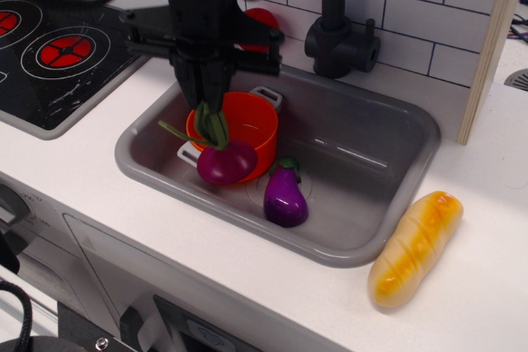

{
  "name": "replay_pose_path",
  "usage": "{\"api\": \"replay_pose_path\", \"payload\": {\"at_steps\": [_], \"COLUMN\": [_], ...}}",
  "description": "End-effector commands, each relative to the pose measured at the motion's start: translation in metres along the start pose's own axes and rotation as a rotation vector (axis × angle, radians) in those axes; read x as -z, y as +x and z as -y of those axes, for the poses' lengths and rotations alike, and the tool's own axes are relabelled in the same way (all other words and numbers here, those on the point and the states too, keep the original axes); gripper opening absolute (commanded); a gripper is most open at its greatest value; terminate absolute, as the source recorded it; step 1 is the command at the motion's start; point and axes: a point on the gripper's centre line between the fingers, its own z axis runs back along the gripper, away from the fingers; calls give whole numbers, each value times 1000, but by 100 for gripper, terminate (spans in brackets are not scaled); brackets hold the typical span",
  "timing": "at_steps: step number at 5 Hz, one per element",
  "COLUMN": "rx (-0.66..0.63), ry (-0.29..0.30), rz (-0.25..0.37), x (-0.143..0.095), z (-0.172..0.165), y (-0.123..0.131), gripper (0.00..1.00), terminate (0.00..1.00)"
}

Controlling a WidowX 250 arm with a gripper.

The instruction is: Take beet from pot sink

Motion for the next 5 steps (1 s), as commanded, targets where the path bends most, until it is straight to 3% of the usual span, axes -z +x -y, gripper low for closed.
{"api": "replay_pose_path", "payload": {"at_steps": [1, 4, 5], "rx": [-9, -26, -39], "ry": [28, 84, 73], "rz": [36, 32, -4], "x": [17, 38, 33], "z": [-5, -14, -14], "y": [9, 11, 11], "gripper": [0, 0, 100], "terminate": [0, 0, 0]}}
